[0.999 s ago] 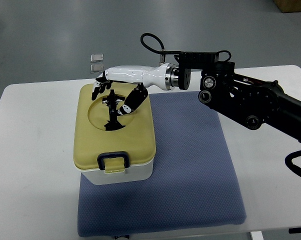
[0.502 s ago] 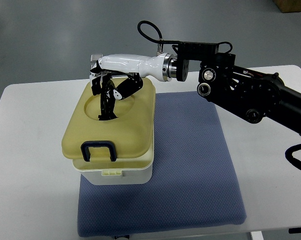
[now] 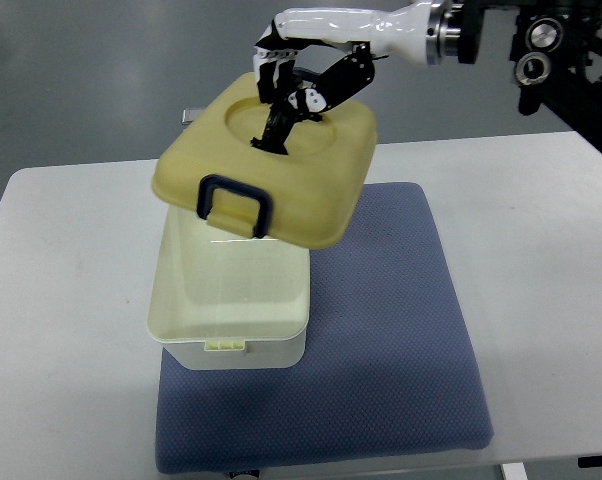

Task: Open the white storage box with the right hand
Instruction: 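Lift the yellow lid off the white box with the right hand, then lower the held lid onto the cushion beside the box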

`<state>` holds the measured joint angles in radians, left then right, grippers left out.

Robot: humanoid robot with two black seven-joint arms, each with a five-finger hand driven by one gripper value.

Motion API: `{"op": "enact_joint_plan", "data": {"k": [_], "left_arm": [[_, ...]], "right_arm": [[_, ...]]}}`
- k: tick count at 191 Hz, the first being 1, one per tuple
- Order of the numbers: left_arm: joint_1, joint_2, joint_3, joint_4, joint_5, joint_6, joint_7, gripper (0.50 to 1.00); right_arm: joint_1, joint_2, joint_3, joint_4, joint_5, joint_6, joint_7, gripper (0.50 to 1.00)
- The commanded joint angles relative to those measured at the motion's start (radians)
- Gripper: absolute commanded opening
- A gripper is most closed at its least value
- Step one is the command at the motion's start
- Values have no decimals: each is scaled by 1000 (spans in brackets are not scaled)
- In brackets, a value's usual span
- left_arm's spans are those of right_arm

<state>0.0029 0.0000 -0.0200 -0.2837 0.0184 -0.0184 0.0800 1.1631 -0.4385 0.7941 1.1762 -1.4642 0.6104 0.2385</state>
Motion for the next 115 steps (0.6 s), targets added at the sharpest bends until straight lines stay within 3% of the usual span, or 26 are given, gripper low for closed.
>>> {"op": "enact_joint_plan", "data": {"k": [1, 26, 58, 115], "left_arm": [[0, 0, 0, 1, 0, 0, 0, 1000], [0, 0, 0, 0, 0, 0, 0, 1000], [0, 0, 5, -3, 0, 0, 0, 1000], [0, 0, 6, -2, 0, 0, 1, 1000]], "right_arm": [[-28, -126, -1, 0, 16, 1, 21, 500], [-82, -262, -18, -1, 16, 1, 48, 500], [-168, -359, -23, -23, 8, 1, 94, 500], [-295, -361, -41, -58, 2, 1, 117, 500]]}}
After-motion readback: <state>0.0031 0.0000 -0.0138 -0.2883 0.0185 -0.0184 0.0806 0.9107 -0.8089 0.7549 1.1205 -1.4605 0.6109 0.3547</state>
